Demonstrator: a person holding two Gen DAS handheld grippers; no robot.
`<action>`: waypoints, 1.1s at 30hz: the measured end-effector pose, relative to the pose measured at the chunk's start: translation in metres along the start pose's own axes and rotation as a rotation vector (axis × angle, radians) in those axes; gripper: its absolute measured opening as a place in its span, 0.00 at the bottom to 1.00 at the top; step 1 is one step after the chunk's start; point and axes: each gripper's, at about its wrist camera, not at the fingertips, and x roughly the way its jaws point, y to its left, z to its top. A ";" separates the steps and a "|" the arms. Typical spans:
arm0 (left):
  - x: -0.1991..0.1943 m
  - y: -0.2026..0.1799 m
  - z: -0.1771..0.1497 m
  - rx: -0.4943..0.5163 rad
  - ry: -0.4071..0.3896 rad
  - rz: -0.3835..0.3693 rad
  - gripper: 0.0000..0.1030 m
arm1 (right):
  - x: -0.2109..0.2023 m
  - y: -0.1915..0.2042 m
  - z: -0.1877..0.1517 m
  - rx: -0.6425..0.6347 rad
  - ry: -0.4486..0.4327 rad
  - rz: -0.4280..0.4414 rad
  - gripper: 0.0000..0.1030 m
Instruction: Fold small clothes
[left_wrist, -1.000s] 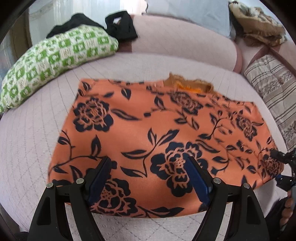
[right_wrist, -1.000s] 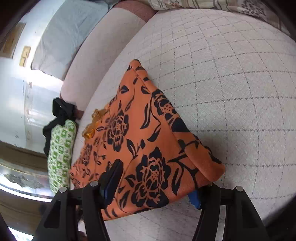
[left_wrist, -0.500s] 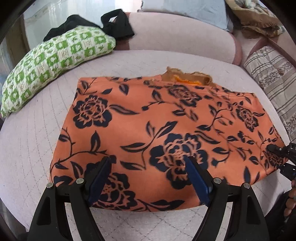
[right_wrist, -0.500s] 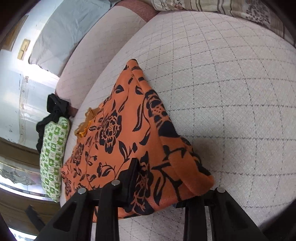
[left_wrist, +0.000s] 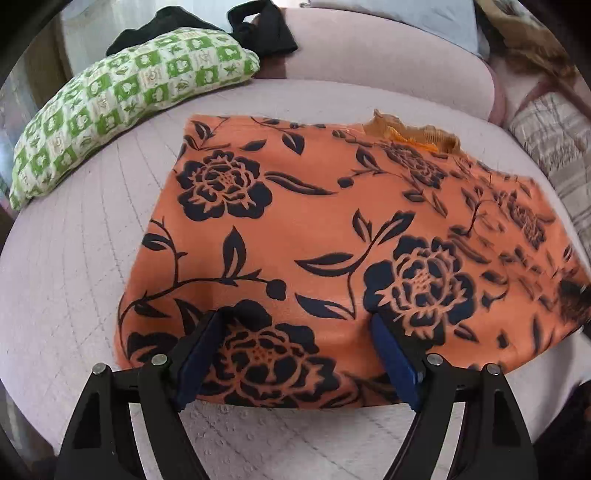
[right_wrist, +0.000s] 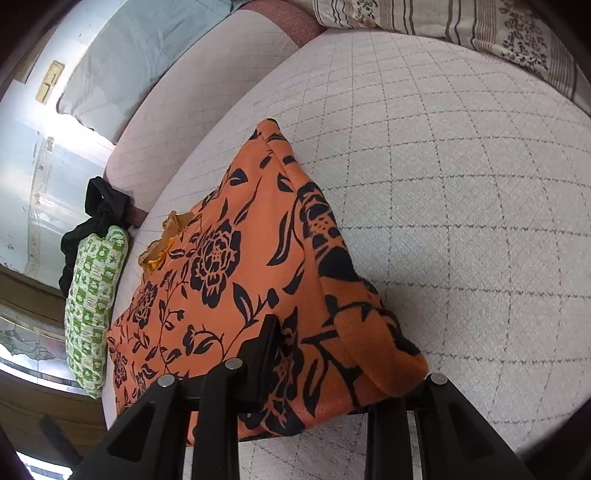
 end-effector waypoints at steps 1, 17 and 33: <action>-0.002 -0.002 -0.001 0.012 -0.012 0.006 0.82 | 0.000 0.000 0.000 0.000 0.000 0.000 0.28; -0.086 0.157 -0.021 -0.395 -0.213 0.055 0.81 | -0.049 0.281 -0.081 -0.769 -0.209 0.095 0.14; -0.066 0.206 -0.053 -0.527 -0.154 0.027 0.81 | 0.014 0.343 -0.171 -0.950 -0.082 0.152 0.12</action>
